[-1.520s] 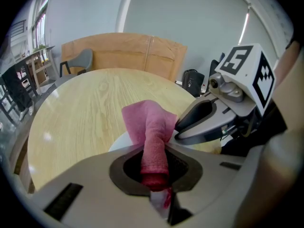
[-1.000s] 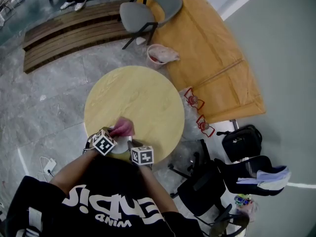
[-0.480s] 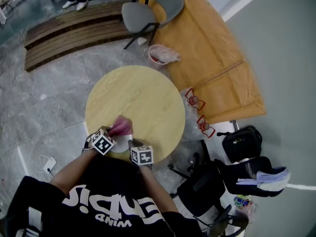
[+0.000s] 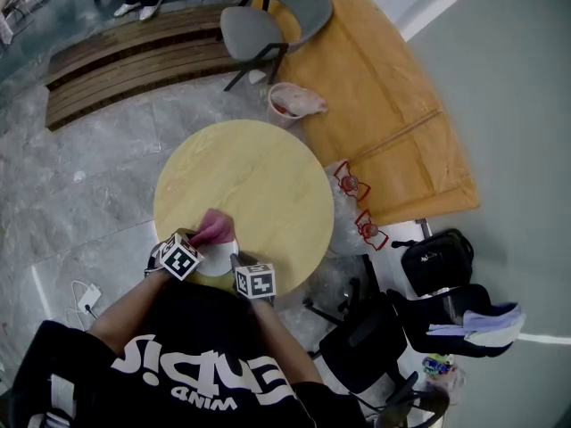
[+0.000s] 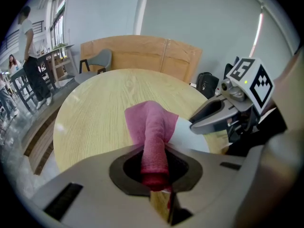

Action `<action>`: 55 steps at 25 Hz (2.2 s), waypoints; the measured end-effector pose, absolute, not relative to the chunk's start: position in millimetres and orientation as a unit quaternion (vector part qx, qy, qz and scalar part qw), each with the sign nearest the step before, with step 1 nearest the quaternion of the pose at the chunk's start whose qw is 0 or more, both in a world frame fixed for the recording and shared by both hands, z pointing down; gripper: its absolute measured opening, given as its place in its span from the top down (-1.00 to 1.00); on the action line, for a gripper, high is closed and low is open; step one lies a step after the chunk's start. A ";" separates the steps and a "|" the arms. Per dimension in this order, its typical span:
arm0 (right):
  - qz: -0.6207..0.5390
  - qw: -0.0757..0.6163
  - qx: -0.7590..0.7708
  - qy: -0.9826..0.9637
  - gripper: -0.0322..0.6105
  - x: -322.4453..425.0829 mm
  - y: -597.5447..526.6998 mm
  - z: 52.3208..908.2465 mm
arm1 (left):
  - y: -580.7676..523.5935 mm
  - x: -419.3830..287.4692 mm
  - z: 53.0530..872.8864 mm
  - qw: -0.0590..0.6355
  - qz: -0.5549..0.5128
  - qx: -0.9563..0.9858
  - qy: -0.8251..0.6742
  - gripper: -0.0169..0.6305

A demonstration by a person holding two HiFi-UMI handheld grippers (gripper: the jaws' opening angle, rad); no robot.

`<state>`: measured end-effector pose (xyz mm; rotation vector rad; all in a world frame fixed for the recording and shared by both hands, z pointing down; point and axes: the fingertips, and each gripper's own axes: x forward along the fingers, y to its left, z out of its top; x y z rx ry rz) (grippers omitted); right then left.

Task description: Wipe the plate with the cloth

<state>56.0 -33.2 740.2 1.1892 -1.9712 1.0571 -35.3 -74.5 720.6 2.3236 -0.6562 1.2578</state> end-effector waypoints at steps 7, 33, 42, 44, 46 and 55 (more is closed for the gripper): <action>0.412 0.283 0.446 -0.742 0.61 58.9 -33.4 739.6 | -79.7 -51.5 685.8 0.245 0.404 0.845 -0.250 0.79; 0.413 0.276 0.448 -0.743 0.61 56.6 -34.0 741.3 | -12.2 19.2 718.1 0.243 0.465 0.845 -0.104 0.79; 0.411 0.276 0.443 -0.747 0.61 56.5 -33.8 741.2 | -15.6 8.9 724.9 0.229 0.473 0.841 -0.130 0.79; 0.411 0.276 0.441 -0.749 0.61 56.0 -33.3 741.7 | -17.0 3.6 725.9 0.232 0.473 0.839 -0.138 0.79; 0.410 0.275 0.441 -0.750 0.61 55.6 -33.5 741.6 | -18.8 -0.8 726.5 0.234 0.473 0.837 -0.146 0.79; 0.416 0.262 0.449 -0.747 0.61 57.5 -34.3 740.9 | -29.1 -21.7 726.5 0.241 0.471 0.828 -0.186 0.79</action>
